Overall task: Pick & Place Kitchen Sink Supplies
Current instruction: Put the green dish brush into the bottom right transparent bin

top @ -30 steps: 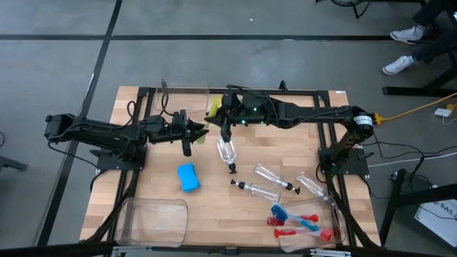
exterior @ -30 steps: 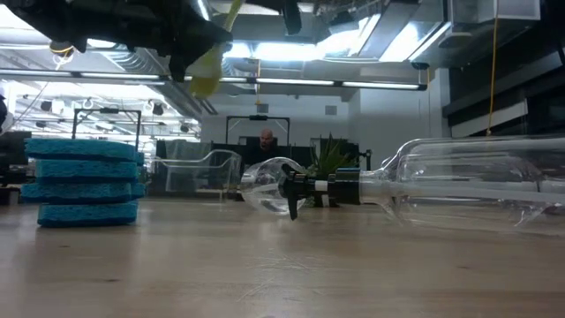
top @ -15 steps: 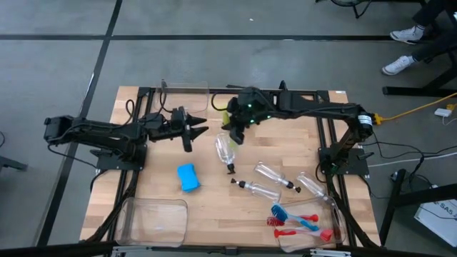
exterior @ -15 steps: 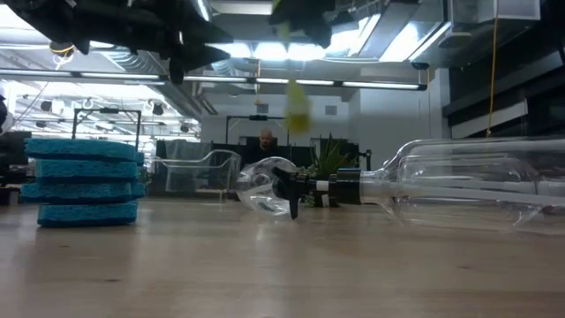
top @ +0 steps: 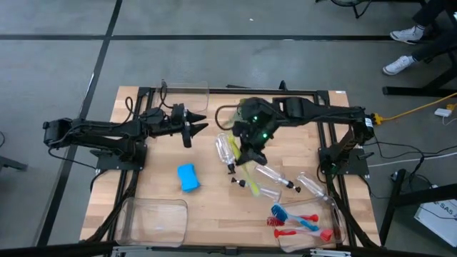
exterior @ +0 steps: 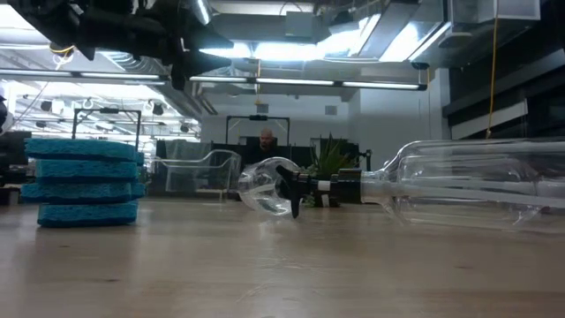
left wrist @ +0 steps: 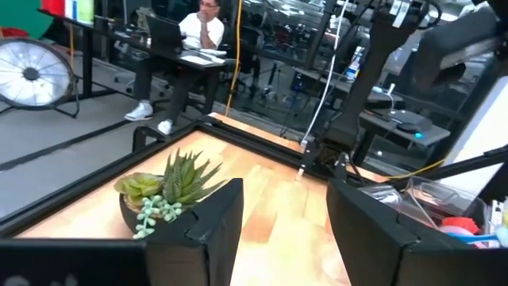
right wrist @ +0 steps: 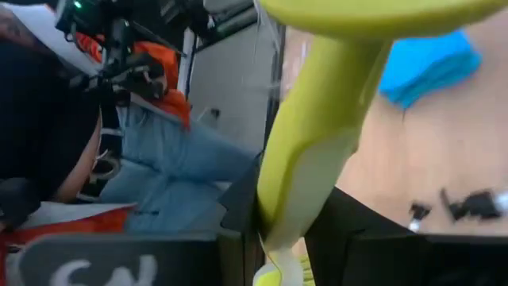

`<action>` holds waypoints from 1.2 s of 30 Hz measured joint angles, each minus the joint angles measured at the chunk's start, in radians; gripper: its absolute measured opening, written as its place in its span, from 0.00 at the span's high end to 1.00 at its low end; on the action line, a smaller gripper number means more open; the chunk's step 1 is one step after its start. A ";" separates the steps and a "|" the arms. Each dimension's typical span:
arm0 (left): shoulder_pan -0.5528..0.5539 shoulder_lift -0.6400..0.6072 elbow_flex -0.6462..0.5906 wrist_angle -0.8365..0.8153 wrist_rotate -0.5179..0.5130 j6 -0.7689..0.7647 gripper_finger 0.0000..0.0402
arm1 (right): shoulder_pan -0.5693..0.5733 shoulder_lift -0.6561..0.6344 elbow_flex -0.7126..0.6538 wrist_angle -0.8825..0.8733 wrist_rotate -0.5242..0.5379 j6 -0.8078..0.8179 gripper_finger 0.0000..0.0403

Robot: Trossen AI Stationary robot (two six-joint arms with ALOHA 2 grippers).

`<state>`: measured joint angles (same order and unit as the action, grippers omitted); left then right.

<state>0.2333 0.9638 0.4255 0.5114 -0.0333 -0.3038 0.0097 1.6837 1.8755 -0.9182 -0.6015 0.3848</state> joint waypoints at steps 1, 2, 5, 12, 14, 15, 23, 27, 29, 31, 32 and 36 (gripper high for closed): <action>0.000 0.000 0.000 -0.001 0.001 0.000 0.56 | 0.016 -0.002 0.000 -0.016 0.003 0.017 0.81; 0.000 0.000 0.000 -0.006 0.002 0.000 0.56 | 0.032 -0.004 0.000 -0.034 0.007 0.035 0.81; -0.003 0.000 0.000 -0.024 0.002 0.000 0.56 | 0.083 -0.012 0.000 -0.108 0.022 0.109 0.81; -0.024 0.001 0.000 -0.081 0.010 0.003 0.56 | 0.223 -0.115 -0.001 -0.333 0.197 0.301 0.81; -0.032 0.002 0.000 -0.097 0.011 0.003 0.56 | 0.287 -0.154 -0.001 -0.424 0.302 0.376 0.81; -0.037 0.002 0.000 -0.101 0.011 0.003 0.57 | 0.320 -0.170 -0.001 -0.456 0.356 0.413 0.81; -0.081 0.002 0.000 -0.103 0.017 0.001 0.57 | 0.536 -0.173 -0.047 -0.563 0.641 0.543 0.81; -0.104 0.002 0.000 -0.104 0.017 0.000 0.57 | 0.595 -0.173 -0.153 -0.569 0.645 0.580 0.81; -0.115 0.002 0.000 -0.104 0.017 0.000 0.57 | 0.624 -0.174 -0.209 -0.573 0.646 0.611 0.81; -0.124 0.002 0.000 -0.104 0.017 0.000 0.57 | 0.651 -0.175 -0.264 -0.557 0.646 0.633 0.81; -0.128 0.002 0.000 -0.104 0.017 0.000 0.57 | 0.664 -0.175 -0.295 -0.534 0.647 0.643 0.81; -0.139 0.002 0.000 -0.105 0.017 0.000 0.58 | 0.707 -0.175 -0.412 -0.415 0.669 0.687 0.81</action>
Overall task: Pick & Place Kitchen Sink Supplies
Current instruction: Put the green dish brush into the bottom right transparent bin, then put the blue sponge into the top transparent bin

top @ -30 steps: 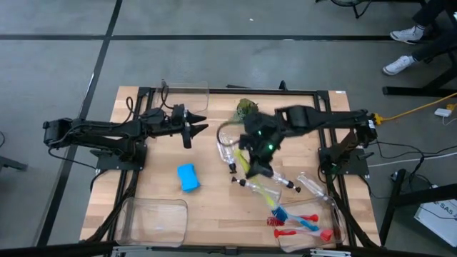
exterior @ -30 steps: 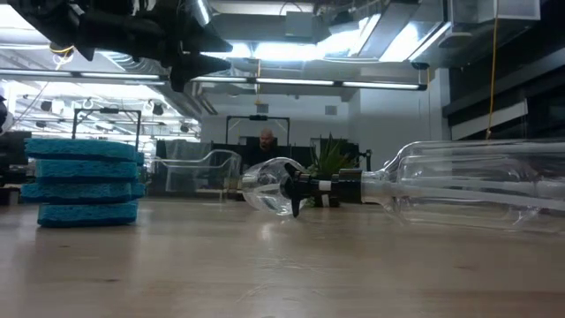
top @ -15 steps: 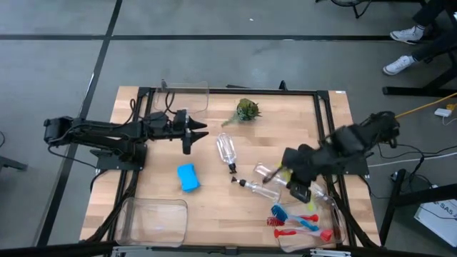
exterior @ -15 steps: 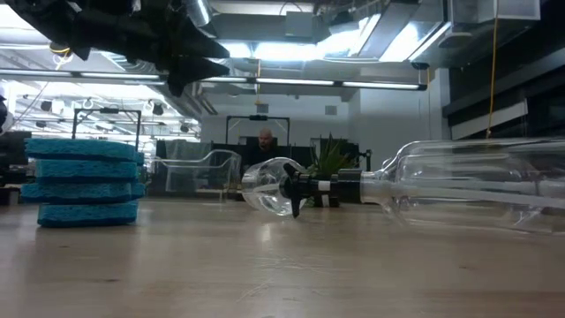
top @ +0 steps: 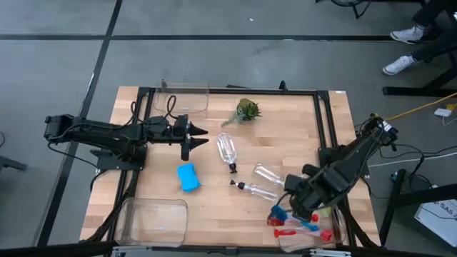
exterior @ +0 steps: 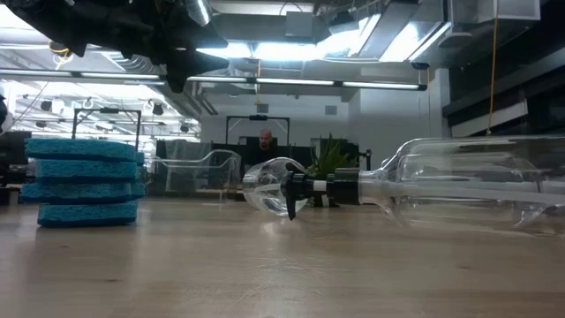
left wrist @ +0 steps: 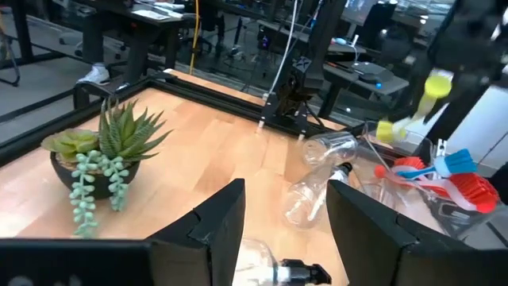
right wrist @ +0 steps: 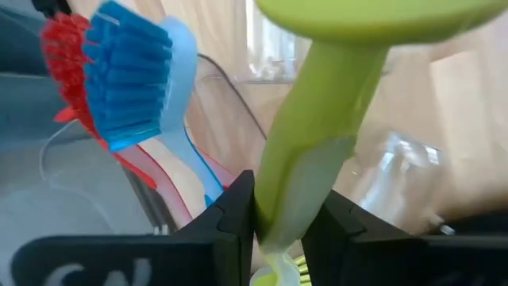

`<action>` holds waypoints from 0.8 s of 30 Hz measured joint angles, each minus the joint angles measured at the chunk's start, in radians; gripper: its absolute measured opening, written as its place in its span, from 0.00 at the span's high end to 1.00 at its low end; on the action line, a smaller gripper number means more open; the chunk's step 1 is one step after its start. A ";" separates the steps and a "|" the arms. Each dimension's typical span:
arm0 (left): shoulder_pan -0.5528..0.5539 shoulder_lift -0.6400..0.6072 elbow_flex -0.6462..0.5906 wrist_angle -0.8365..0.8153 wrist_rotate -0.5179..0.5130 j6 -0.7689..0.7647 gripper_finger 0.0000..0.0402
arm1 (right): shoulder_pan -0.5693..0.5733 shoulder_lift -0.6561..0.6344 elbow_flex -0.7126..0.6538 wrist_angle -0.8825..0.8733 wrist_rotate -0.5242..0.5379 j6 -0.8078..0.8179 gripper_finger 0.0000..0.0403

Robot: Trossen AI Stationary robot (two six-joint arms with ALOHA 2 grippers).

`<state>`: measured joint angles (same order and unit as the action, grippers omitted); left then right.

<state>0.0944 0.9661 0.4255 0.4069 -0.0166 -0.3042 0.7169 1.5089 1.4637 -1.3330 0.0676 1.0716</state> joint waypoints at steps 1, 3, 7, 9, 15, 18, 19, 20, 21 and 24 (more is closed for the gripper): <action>-0.003 0.000 0.000 0.000 0.000 0.000 0.58 | 0.009 0.000 -0.029 0.041 0.002 0.008 0.81; -0.003 0.000 0.000 0.000 0.000 0.000 0.58 | 0.024 0.000 -0.083 0.114 0.005 0.031 0.81; -0.003 0.000 0.000 0.000 0.000 0.000 0.58 | 0.052 0.000 -0.168 0.193 0.012 0.069 0.80; -0.003 0.000 0.000 0.000 0.000 0.000 0.58 | 0.063 0.000 -0.195 0.199 0.009 0.093 0.79; -0.003 0.000 0.000 0.000 0.000 -0.013 0.57 | 0.073 0.000 -0.220 0.196 -0.107 0.106 0.75; -0.003 0.000 0.000 0.000 0.000 -0.023 0.58 | 0.073 0.000 -0.222 0.196 -0.167 0.107 0.73; -0.003 0.000 0.000 0.000 0.000 -0.023 0.58 | 0.073 0.000 -0.222 0.196 -0.179 0.110 0.72; -0.003 0.000 0.000 0.000 0.000 -0.023 0.58 | 0.073 0.000 -0.222 0.196 -0.191 0.116 0.71; -0.003 0.000 0.000 0.000 0.000 -0.023 0.58 | 0.073 0.000 -0.222 0.195 -0.203 0.127 0.70; -0.003 0.000 0.000 0.000 0.000 -0.023 0.58 | 0.073 0.000 -0.223 0.180 -0.242 0.172 0.65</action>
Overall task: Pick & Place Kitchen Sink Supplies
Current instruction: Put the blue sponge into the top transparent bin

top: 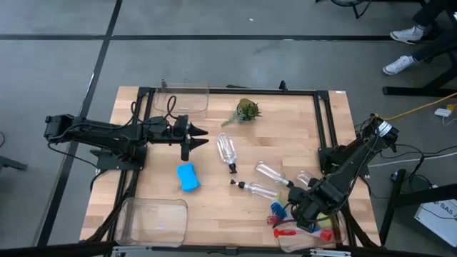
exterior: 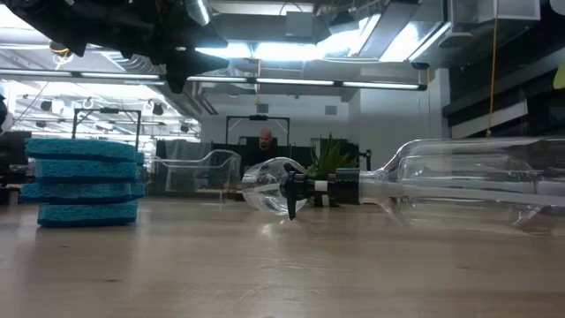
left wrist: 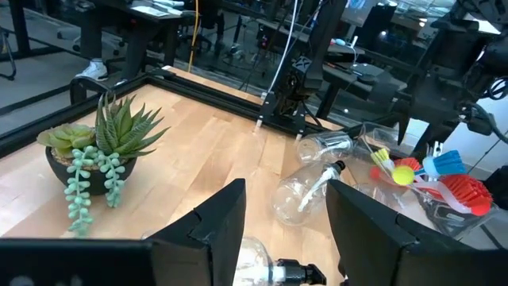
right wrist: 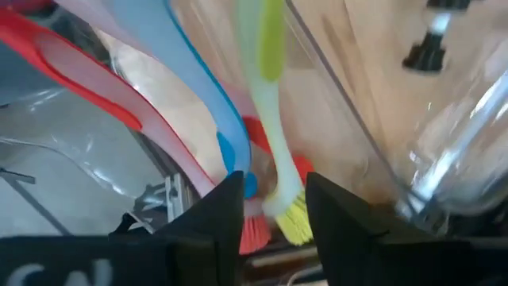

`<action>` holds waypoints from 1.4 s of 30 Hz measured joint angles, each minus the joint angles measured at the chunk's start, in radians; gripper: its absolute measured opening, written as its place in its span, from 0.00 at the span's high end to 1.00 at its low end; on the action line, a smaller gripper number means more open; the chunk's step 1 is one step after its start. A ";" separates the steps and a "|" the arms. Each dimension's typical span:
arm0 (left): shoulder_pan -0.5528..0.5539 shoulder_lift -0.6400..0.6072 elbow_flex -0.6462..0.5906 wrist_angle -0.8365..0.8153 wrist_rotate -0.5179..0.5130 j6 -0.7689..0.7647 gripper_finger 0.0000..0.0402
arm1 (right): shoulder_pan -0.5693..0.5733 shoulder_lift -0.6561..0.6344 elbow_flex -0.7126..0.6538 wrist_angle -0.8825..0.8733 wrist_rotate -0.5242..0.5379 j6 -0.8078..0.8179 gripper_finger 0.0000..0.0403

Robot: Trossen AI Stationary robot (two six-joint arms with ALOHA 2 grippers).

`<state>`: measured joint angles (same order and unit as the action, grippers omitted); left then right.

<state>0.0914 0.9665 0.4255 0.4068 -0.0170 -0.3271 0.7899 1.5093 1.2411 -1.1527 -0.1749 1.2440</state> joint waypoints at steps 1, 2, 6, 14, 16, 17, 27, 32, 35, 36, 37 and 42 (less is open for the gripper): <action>0.000 0.000 0.000 0.000 0.000 0.000 0.58 | 0.000 0.000 0.000 -0.002 -0.017 0.010 0.64; 0.000 0.000 0.000 0.000 0.000 0.000 0.58 | 0.000 0.000 0.000 -0.001 -0.033 0.022 0.61; 0.000 0.000 0.000 0.000 0.000 0.001 0.58 | -0.003 0.000 0.009 -0.005 -0.065 0.055 0.52; 0.000 0.000 0.000 -0.001 0.000 0.023 0.58 | -0.063 -0.005 0.163 -0.071 0.006 0.033 0.37; 0.000 0.000 0.000 -0.007 0.009 0.035 0.58 | -0.081 -0.006 0.216 -0.118 0.066 0.027 0.36; 0.000 0.000 0.000 -0.010 0.012 0.041 0.58 | -0.092 -0.006 0.242 -0.142 0.104 0.026 0.35; 0.000 0.000 0.000 -0.059 0.057 0.141 0.58 | -0.216 -0.006 0.407 -0.229 0.397 -0.124 0.37; 0.000 -0.003 0.001 -0.084 0.070 0.197 0.59 | -0.299 -0.006 0.409 -0.228 0.418 -0.238 0.38; -0.001 -0.008 0.057 -0.219 0.103 0.256 0.59 | -0.346 -0.006 0.409 -0.199 0.419 -0.303 0.39; -0.004 -0.009 0.090 -0.289 0.107 0.288 0.59 | -0.360 -0.006 0.409 -0.186 0.420 -0.327 0.39; -0.009 -0.009 0.125 -0.374 0.106 0.327 0.59 | -0.373 -0.006 0.409 -0.173 0.421 -0.352 0.39; -0.040 -0.009 0.252 -0.694 0.094 0.426 0.58 | -0.426 -0.006 0.409 -0.121 0.421 -0.452 0.39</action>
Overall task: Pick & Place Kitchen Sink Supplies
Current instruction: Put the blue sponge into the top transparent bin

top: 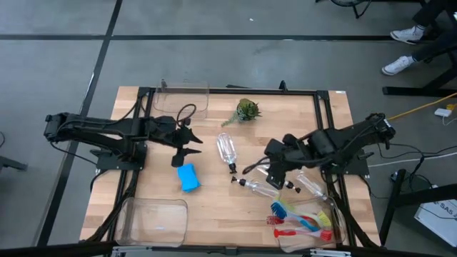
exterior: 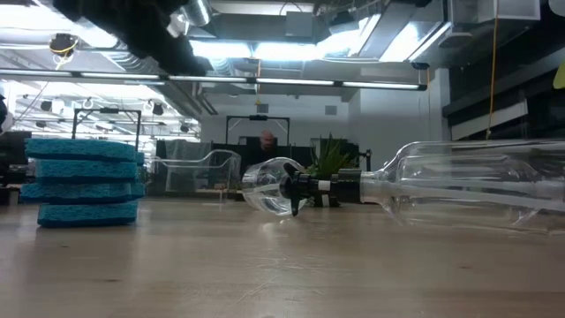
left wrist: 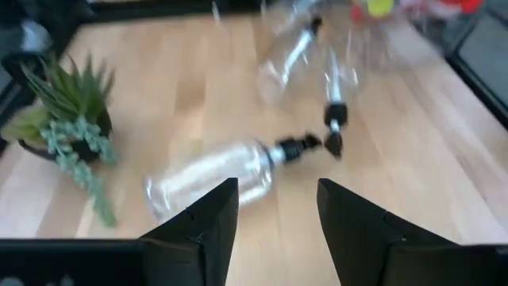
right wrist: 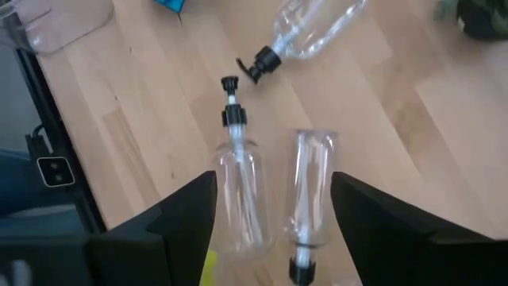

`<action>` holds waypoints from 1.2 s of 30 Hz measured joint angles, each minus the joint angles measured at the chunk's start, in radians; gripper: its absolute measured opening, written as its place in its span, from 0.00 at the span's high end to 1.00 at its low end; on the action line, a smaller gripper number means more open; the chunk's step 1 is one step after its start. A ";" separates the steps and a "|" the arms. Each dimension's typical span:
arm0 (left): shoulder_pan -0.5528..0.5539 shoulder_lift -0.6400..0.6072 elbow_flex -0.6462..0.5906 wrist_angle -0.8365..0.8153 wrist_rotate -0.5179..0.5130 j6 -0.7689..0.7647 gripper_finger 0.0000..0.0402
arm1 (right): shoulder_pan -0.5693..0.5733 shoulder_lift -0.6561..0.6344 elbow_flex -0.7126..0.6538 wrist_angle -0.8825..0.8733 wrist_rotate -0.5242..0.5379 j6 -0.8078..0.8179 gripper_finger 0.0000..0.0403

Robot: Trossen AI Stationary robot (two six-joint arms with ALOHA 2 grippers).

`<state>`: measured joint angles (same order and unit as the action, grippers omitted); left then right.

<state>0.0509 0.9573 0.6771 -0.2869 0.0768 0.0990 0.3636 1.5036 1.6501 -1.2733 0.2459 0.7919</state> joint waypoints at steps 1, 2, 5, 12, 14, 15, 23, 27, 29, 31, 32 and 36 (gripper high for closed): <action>-0.003 0.000 0.014 -0.050 0.000 -0.013 0.58 | -0.009 0.000 0.000 0.004 0.000 -0.014 0.39; -0.005 0.000 0.026 -0.098 0.003 -0.027 0.58 | -0.018 0.000 0.000 0.008 0.000 -0.027 0.39; -0.015 0.000 0.041 -0.203 0.019 -0.093 0.58 | -0.039 0.000 0.000 0.015 0.026 -0.058 0.39; -0.025 0.009 0.040 -0.386 0.017 -0.187 0.58 | -0.069 0.000 0.000 0.065 0.118 -0.118 0.39; -0.025 0.016 0.040 -0.396 0.012 -0.190 0.58 | -0.075 0.000 0.000 0.111 0.124 -0.158 0.39; -0.025 0.020 0.038 -0.396 0.012 -0.190 0.58 | -0.075 0.000 0.000 0.140 0.128 -0.188 0.39; -0.025 0.029 -0.020 -0.391 0.013 -0.201 0.58 | -0.094 -0.082 -0.097 0.459 0.127 -0.353 0.39; -0.025 0.029 -0.033 -0.376 0.013 -0.230 0.58 | -0.122 -0.201 -0.316 0.714 0.048 -0.337 0.39; -0.025 0.029 -0.033 -0.371 0.013 -0.235 0.58 | -0.135 -0.272 -0.442 0.873 0.002 -0.321 0.39; -0.025 0.029 -0.033 -0.366 0.012 -0.235 0.58 | -0.147 -0.343 -0.573 1.040 -0.020 -0.308 0.39; -0.025 0.029 -0.033 -0.364 0.012 -0.236 0.58 | -0.152 -0.381 -0.634 1.117 -0.023 -0.302 0.39; -0.025 0.029 -0.033 -0.359 -0.014 -0.250 0.58 | -0.165 -0.521 -0.881 1.441 -0.020 -0.304 0.39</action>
<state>0.0257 0.9859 0.6441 -0.6459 0.0628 -0.1511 0.1985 0.9827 0.7689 0.1674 0.2260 0.4881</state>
